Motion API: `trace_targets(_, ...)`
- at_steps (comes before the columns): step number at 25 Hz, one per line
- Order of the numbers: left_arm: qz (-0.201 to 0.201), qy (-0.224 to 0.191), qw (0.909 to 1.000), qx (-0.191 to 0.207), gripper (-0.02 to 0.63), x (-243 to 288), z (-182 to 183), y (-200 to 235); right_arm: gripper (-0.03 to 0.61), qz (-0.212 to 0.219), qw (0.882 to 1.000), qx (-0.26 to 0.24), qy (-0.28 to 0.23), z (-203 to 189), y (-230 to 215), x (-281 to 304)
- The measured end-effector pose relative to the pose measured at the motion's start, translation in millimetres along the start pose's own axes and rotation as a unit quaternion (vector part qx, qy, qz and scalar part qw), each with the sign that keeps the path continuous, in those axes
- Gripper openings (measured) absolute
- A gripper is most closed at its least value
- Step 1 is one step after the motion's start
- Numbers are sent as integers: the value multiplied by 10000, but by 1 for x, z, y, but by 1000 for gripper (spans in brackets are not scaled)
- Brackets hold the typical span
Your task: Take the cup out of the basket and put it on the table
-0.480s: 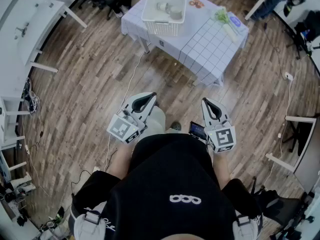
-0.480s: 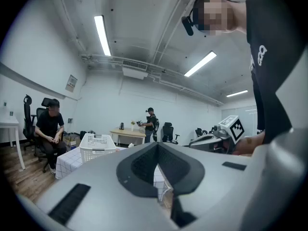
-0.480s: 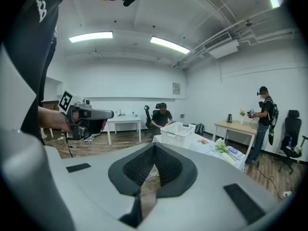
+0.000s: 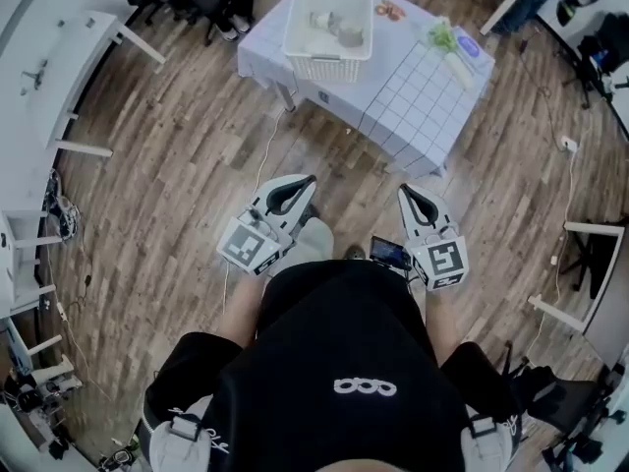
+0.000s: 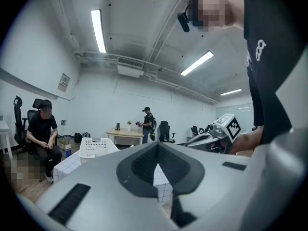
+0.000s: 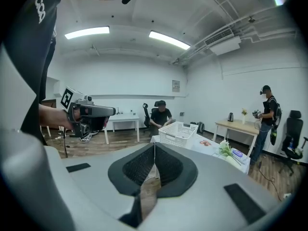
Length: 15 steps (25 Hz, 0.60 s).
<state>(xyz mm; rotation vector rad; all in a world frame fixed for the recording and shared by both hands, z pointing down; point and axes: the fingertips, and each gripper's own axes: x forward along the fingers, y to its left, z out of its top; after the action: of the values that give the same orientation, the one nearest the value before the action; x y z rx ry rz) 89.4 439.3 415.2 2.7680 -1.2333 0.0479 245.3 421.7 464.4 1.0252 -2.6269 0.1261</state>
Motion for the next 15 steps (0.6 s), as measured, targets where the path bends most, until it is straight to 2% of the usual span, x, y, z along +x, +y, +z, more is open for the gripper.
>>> trace_targets(10, -422, -64, 9990, 96, 8, 16, 8, 120, 25, -411, 9989, -64, 234, 34, -15, 105)
trace_targets(15, -370, 21, 9993, -4, 8, 29, 4, 166, 25, -403, 9986, -23, 337, 44, -27, 146)
